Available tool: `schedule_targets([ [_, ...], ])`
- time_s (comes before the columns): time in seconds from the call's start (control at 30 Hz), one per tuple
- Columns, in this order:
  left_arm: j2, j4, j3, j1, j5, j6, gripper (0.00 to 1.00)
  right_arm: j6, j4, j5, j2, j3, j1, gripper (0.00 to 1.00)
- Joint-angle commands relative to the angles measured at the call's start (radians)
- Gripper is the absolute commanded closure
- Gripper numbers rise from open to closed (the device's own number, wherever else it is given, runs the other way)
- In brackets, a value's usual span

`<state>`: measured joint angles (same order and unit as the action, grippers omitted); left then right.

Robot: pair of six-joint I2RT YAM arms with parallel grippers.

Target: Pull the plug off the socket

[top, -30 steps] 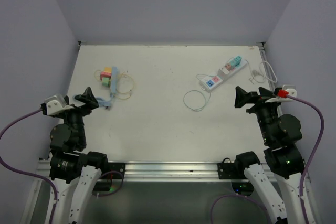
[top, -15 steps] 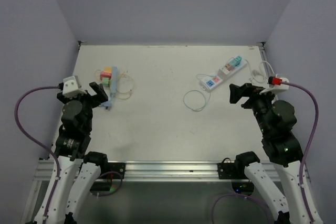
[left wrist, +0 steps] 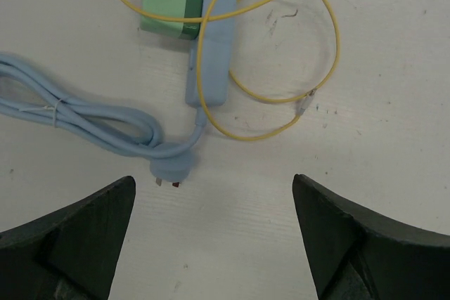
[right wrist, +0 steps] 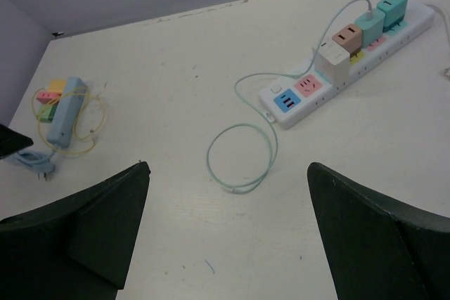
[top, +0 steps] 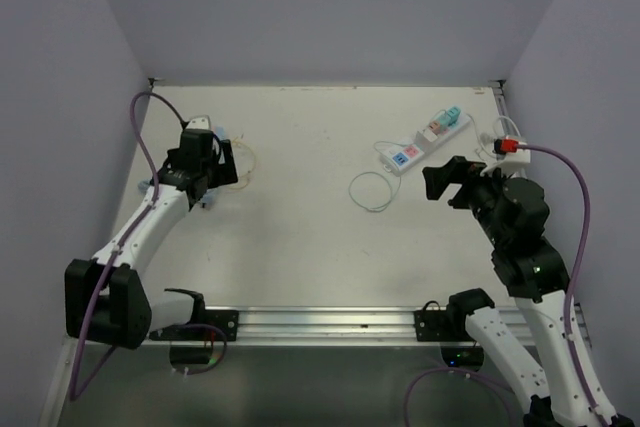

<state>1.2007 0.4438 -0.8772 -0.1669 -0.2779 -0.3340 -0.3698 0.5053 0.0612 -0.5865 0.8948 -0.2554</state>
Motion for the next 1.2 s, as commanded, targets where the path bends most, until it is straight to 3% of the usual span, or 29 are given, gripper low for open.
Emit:
schedule_targets([
  [0.0,0.086,-0.003,-0.094,0.001,0.013,-0.023,0.04,-0.017,-0.021,-0.057,-0.006,-0.016,-0.002,0.01],
  [0.43,0.465,-0.083,-0.272,0.063,0.006,-0.008,0.17,-0.001,-0.028,-0.096,0.014,-0.054,-0.002,0.01],
  [0.47,0.482,-0.102,-0.273,0.064,0.002,-0.007,0.24,-0.001,-0.027,-0.098,0.014,-0.054,-0.002,0.01],
  [0.73,0.583,-0.136,-0.281,0.069,0.032,0.006,0.49,0.002,-0.031,-0.123,0.024,-0.077,-0.002,0.01],
  [0.87,0.582,-0.106,-0.27,0.038,0.026,-0.013,0.77,-0.006,-0.039,-0.136,0.019,-0.083,-0.002,0.01],
  [0.97,0.557,-0.091,-0.243,-0.034,0.0,-0.034,0.91,-0.014,-0.056,-0.164,0.013,-0.091,-0.002,0.01],
  [1.17,0.476,-0.094,-0.148,-0.203,0.069,-0.167,0.97,-0.011,-0.077,-0.213,-0.006,-0.105,-0.002,0.01],
])
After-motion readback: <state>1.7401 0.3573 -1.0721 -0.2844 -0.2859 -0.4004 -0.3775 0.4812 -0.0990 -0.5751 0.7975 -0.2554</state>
